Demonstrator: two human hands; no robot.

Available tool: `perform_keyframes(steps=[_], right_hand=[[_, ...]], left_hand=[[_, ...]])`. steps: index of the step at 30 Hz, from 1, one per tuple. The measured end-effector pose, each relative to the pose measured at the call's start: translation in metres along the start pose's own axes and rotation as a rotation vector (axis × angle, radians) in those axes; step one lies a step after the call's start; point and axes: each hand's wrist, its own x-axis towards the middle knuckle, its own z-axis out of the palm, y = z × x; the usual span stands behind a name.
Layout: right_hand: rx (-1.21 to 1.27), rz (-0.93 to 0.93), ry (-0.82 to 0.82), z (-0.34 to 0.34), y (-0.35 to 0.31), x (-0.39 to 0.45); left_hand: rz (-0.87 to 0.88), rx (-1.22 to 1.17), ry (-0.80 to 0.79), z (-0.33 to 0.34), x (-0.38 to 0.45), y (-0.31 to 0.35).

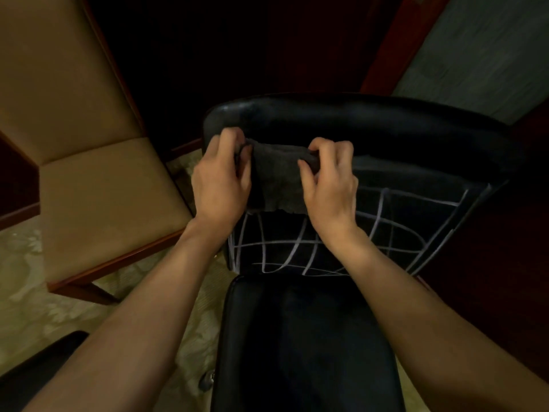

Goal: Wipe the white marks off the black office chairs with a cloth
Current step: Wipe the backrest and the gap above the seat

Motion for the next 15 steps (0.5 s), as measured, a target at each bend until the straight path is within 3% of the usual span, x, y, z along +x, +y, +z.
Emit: perform_keyframes(steps=[6, 9, 15], right_hand=[[-0.136, -0.091, -0.187, -0.005, 0.021, -0.022], [-0.297, -0.198, -0.131, -0.005, 0.031, -0.029], [-0.405, -0.286, -0.068, -0.003, 0.029, -0.021]], left_hand=[[0.078, 0.161, 0.009, 0.000, -0.008, -0.016], [0.153, 0.154, -0.022, -0.001, -0.013, -0.020], [0.235, 0.413, -0.179, -0.004, -0.033, -0.024]])
